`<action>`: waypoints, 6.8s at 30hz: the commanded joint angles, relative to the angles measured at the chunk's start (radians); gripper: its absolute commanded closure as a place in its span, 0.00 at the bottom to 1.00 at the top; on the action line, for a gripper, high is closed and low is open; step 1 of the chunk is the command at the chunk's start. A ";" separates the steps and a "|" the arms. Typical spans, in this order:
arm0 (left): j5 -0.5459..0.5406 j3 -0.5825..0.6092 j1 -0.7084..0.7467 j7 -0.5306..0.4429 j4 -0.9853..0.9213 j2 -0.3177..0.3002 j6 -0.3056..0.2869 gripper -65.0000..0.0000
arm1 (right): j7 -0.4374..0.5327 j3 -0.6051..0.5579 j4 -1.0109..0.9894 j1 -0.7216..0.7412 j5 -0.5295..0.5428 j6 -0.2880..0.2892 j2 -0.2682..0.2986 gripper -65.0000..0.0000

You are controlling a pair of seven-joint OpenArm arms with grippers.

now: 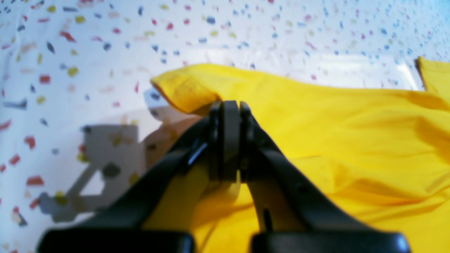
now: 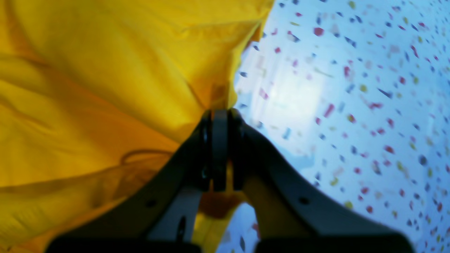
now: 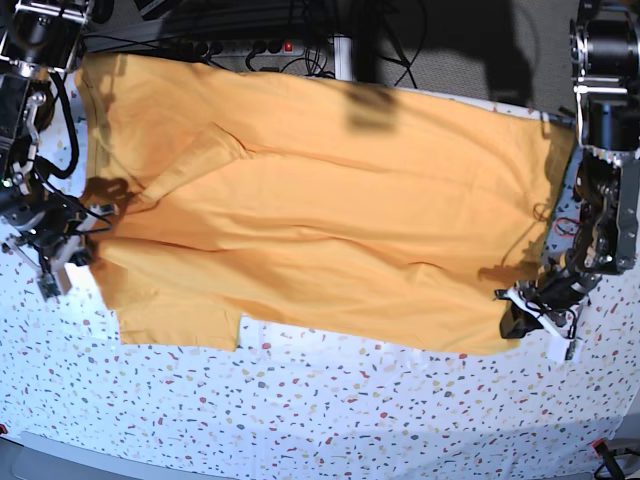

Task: Fold the T-shirt properly
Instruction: 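Lift the hem with both grippers and carry it toward the collar, then lower the hem onto the shirt and open both grippers, then grasp the folded shirt's edge with both grippers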

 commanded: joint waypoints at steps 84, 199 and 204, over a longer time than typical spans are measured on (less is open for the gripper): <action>-0.179 -0.008 0.079 0.657 0.314 -0.106 -0.063 1.00 | -0.372 0.331 0.134 -0.192 0.139 -0.035 -0.133 0.96; -0.051 -0.005 0.054 0.543 0.304 0.074 0.036 0.67 | 0.014 -0.022 -0.390 0.444 -0.058 -0.053 -0.149 0.51; 0.067 -0.005 0.054 0.463 0.304 0.074 0.035 0.67 | 0.047 -0.023 -0.723 0.589 -0.103 -0.107 -0.092 0.51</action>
